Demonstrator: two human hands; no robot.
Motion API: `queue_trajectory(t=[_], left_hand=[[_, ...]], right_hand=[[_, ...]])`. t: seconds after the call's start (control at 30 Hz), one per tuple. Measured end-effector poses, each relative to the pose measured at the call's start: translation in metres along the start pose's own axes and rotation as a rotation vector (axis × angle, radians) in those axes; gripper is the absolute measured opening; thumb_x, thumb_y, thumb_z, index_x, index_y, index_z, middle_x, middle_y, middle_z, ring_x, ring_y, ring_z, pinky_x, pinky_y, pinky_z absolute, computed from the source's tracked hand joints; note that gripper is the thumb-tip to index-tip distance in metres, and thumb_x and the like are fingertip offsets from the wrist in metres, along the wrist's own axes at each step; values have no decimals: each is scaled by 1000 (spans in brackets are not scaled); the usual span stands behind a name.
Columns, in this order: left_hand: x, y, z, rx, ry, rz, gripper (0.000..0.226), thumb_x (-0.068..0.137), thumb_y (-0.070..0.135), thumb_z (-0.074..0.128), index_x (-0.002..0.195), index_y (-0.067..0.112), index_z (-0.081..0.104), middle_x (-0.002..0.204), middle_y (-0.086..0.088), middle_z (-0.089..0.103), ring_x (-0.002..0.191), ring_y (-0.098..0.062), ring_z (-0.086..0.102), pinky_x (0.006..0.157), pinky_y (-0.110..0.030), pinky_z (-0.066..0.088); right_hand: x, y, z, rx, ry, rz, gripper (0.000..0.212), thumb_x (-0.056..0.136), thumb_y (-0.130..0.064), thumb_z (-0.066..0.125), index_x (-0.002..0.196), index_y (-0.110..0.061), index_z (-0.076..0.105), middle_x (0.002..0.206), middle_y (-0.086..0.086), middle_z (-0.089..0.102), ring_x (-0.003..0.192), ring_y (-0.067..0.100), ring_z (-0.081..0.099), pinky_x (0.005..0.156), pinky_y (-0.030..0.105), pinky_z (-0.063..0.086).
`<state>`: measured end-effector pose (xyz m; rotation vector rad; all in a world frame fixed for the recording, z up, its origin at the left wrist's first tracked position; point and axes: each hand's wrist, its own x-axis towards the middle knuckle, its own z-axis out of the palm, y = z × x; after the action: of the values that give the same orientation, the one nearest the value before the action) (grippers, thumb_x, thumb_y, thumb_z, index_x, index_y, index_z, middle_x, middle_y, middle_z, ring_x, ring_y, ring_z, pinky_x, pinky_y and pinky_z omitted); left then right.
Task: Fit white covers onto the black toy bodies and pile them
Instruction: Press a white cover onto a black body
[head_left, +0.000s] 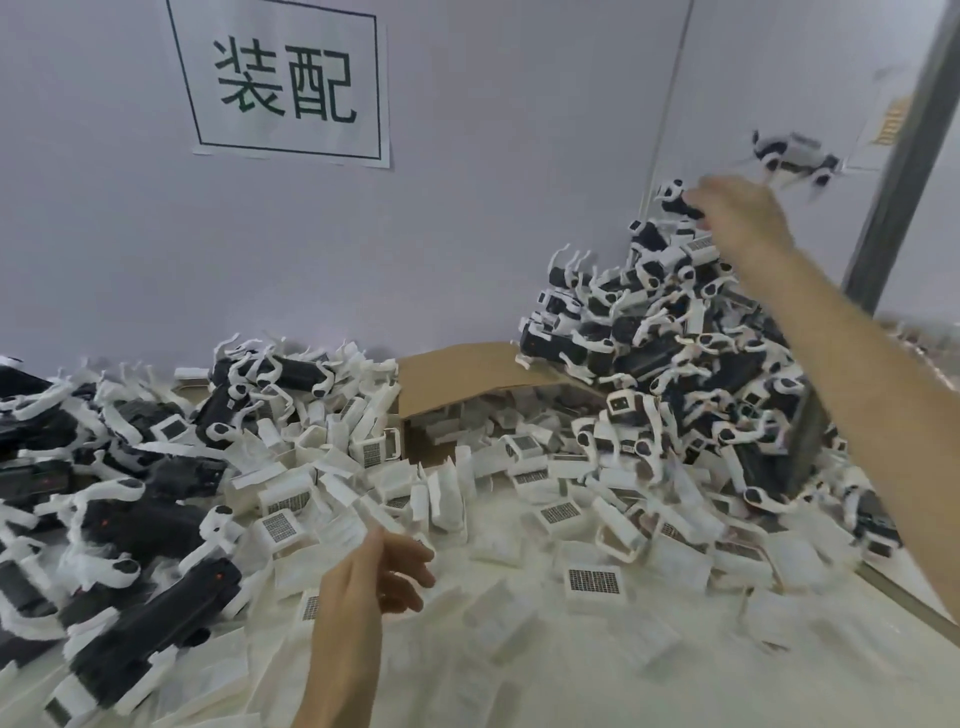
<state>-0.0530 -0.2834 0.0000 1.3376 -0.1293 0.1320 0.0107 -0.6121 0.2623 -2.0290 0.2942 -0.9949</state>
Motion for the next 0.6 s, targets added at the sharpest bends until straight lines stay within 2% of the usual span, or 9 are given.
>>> queue_trajectory(t=[0.07, 0.13, 0.23, 0.3, 0.33, 0.4, 0.43, 0.5, 0.6], left_hand=[[-3, -1, 2, 35, -11, 10, 59, 107, 21, 37, 61, 11, 74, 65, -14, 68, 52, -19, 56, 68, -40, 41], [-5, -2, 2, 57, -11, 9, 56, 107, 18, 38, 63, 10, 73, 66, -13, 68, 52, -17, 56, 65, -38, 41], [-6, 0, 0, 68, -15, 2, 55, 107, 19, 38, 65, 10, 73, 68, -13, 68, 54, -17, 57, 64, -37, 41], [-6, 0, 2, 85, -11, 0, 53, 107, 20, 39, 67, 11, 73, 68, -11, 68, 56, -16, 57, 64, -35, 42], [-7, 0, 2, 88, 2, 2, 52, 107, 21, 40, 68, 10, 73, 67, -10, 68, 57, -16, 56, 63, -33, 42], [-7, 3, 2, 105, 37, 27, 47, 106, 20, 43, 71, 8, 72, 66, -7, 68, 57, -14, 57, 59, -26, 43], [-7, 4, 1, 130, 54, 58, 43, 106, 19, 47, 72, 8, 72, 66, -5, 68, 59, -13, 57, 58, -21, 43], [-7, 6, -3, 239, 91, 132, 32, 102, 19, 54, 74, 16, 70, 69, 2, 69, 63, -9, 59, 60, -17, 44], [-5, 8, -9, 466, 191, 247, 22, 96, 13, 60, 85, 31, 66, 82, 15, 68, 79, -6, 61, 69, -19, 45]], right_hand=[[-46, 13, 23, -15, -111, -74, 36, 99, -30, 55, 133, -19, 61, 126, -4, 65, 106, 12, 67, 90, 28, 46], [-103, 38, 48, 35, -238, -89, 26, 99, -26, 57, 124, -24, 65, 116, -9, 69, 87, 1, 69, 76, 17, 43], [-191, 70, 86, 81, -397, -109, 25, 97, -17, 61, 120, -24, 67, 112, -17, 68, 97, -9, 63, 77, 6, 46], [-232, 85, 109, 58, -467, -112, 30, 95, -20, 64, 124, -27, 66, 118, -23, 65, 106, -13, 56, 85, 2, 40], [-247, 93, 119, 10, -499, -129, 33, 94, -23, 65, 127, -30, 65, 123, -23, 63, 111, -12, 54, 92, 5, 38], [-267, 106, 134, -126, -598, -176, 38, 95, -32, 63, 132, -36, 60, 135, -21, 57, 120, -7, 47, 107, 20, 34], [-273, 112, 139, -213, -674, -202, 38, 96, -38, 61, 134, -39, 57, 140, -22, 53, 124, -4, 44, 111, 25, 31], [-279, 121, 147, -366, -793, -268, 32, 98, -48, 54, 129, -44, 58, 144, -25, 44, 131, -1, 40, 108, 28, 27], [-281, 125, 150, -351, -761, -295, 17, 97, -46, 56, 111, -43, 66, 126, -28, 47, 124, -1, 46, 91, 25, 25]])
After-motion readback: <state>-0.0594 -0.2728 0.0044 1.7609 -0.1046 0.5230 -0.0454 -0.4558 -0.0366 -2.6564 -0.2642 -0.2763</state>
